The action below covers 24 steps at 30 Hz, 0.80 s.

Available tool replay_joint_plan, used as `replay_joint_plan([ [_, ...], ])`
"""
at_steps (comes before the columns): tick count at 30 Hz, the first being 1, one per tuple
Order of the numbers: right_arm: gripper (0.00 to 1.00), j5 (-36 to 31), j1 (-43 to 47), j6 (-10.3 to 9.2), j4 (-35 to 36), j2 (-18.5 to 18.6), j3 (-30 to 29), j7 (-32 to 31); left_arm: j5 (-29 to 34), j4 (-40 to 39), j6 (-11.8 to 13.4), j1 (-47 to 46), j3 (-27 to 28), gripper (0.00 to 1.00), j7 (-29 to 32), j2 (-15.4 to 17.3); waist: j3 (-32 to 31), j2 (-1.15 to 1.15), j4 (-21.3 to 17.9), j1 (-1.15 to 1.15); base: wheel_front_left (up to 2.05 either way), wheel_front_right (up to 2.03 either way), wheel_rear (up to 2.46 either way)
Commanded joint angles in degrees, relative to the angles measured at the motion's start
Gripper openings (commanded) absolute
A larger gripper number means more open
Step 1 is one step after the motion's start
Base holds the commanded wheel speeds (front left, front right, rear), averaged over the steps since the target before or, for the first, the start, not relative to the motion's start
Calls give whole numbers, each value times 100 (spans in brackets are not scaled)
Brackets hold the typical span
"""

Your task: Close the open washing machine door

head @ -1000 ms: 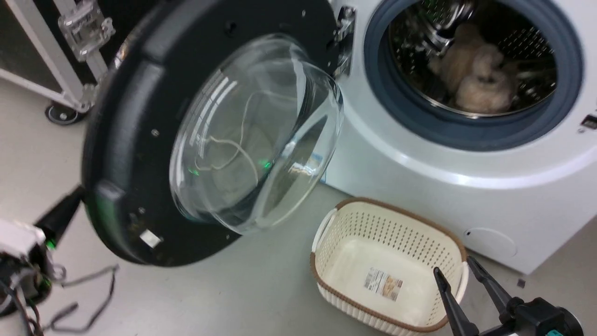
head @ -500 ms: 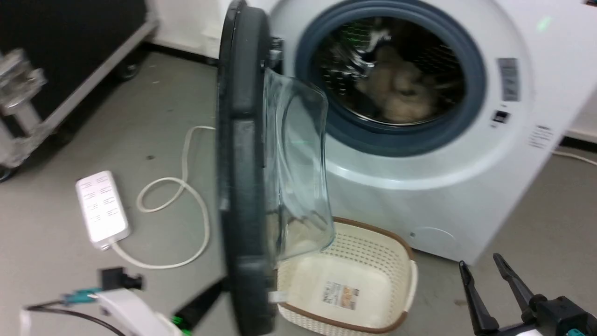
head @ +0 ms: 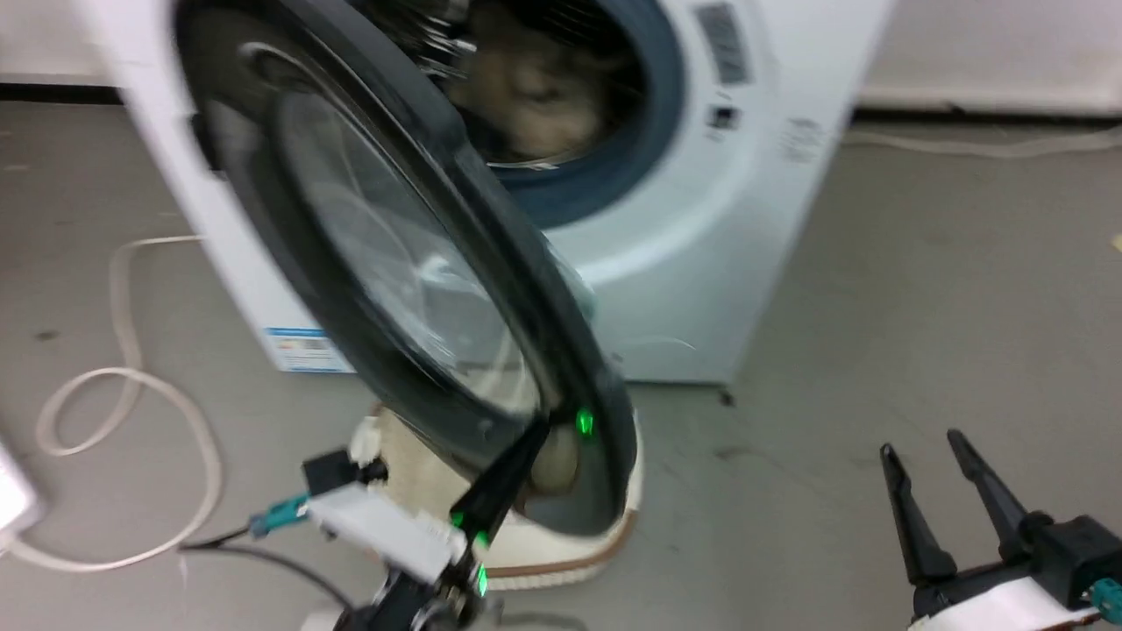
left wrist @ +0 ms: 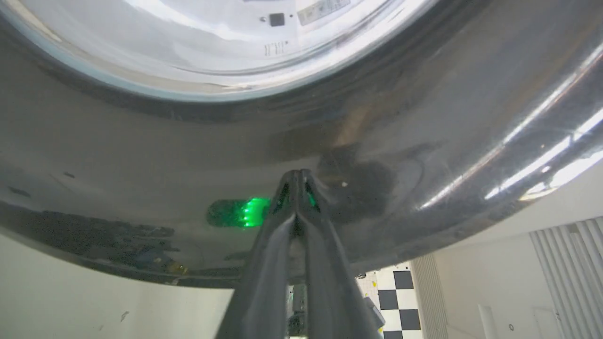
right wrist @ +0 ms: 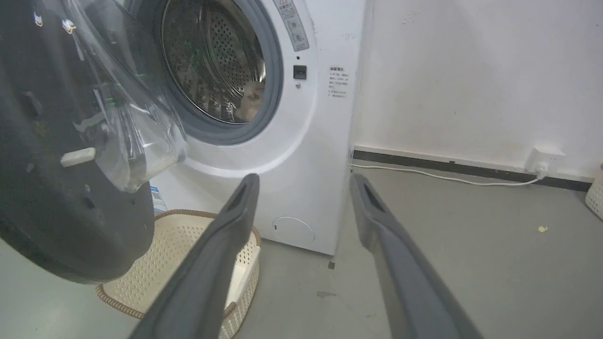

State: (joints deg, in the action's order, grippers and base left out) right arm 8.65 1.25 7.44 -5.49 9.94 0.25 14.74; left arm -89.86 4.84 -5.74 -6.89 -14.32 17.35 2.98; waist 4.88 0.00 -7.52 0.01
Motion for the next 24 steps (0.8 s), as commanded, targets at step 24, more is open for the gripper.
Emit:
replay_joint_plan([
  [24, 100, 156, -291, 5, -131, -156, 88, 26, -552, 1695, -173, -2320, -774, 20, -2358, 67, 627, 0, -1186, -1, 0, 0, 0],
])
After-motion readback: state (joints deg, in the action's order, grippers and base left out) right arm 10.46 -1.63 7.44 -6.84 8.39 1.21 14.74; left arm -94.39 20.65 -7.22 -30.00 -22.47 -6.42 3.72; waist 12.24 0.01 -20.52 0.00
